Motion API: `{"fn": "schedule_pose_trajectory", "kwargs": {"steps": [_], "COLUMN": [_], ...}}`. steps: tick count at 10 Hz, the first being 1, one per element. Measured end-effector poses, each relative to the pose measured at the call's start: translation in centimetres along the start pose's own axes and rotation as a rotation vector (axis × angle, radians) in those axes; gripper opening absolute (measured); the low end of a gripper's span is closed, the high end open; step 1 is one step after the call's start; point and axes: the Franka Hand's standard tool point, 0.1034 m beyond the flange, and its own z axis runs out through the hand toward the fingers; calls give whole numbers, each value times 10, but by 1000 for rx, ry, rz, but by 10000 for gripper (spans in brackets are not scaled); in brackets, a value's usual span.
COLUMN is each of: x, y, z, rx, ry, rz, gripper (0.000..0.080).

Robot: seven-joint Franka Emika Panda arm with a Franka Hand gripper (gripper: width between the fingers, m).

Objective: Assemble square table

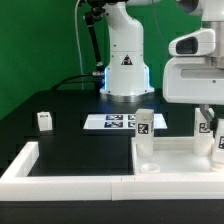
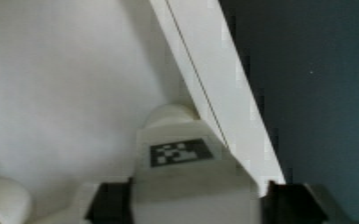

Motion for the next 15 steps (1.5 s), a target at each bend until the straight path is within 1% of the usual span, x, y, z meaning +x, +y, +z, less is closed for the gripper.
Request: {"fn": "schedule_pose_trajectory", "kwargs": {"steps": [2,4,5,6,7,8,9,10,11,12,13,14,15], "x": [1,4,4,5,5,5,6,6,6,6,8,6,3], "y": [1,2,-1,-3,-5,-6,-6,-7,-6,-6,-6,-6,-7], "z": [1,2,3,3,4,4,4,4,4,4,2,2,2], "rx": [1,17,5,22,56,79,88,87,88,89,96,86,67], "ry": [-2,-27,-49,-68,-85,-99,-107,-108,-107,-103,-92,-87,-75], "rz": [105,359,553,748,880,989,1072,1105,1077,1021,890,785,640], "gripper": [298,296,293,293,293,293,294,294,380,380,553,553,628]}}
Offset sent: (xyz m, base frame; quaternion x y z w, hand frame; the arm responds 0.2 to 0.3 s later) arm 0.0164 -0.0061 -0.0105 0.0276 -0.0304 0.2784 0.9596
